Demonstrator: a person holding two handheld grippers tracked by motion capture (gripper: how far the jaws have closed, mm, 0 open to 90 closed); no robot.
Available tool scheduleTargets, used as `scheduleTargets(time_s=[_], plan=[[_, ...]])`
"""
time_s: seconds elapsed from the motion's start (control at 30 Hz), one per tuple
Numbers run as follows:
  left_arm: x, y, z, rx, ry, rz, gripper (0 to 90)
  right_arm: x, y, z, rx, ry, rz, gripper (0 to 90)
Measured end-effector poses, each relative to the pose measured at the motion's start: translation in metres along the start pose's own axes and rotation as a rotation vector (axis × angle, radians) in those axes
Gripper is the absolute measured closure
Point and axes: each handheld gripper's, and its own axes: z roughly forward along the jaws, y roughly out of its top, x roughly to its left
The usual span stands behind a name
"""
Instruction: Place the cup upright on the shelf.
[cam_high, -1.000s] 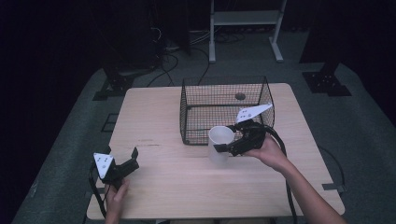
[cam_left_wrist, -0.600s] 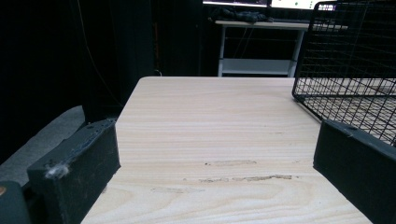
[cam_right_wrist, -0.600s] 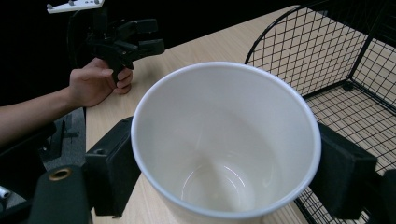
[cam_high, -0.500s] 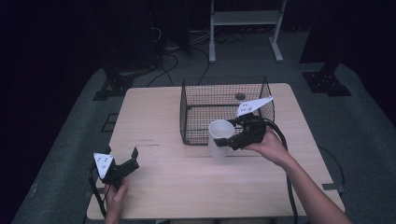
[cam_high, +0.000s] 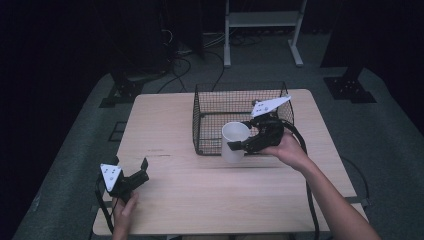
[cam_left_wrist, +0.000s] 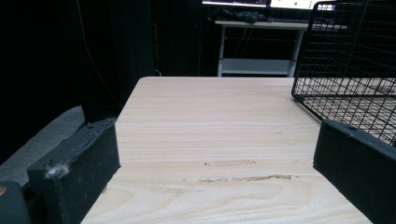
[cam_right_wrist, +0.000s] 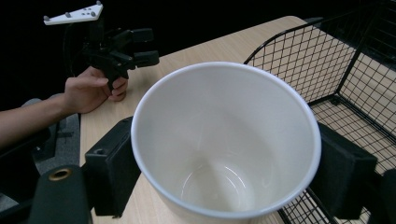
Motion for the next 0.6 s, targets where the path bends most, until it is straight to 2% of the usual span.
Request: scheduleTargets(time_s=[0.6], plan=[[0.0,0.0,0.0,-0.001,-0.001,0.0,0.0,-0.026,0.03,0.005,0.002,-0.037,0.014,19.3]])
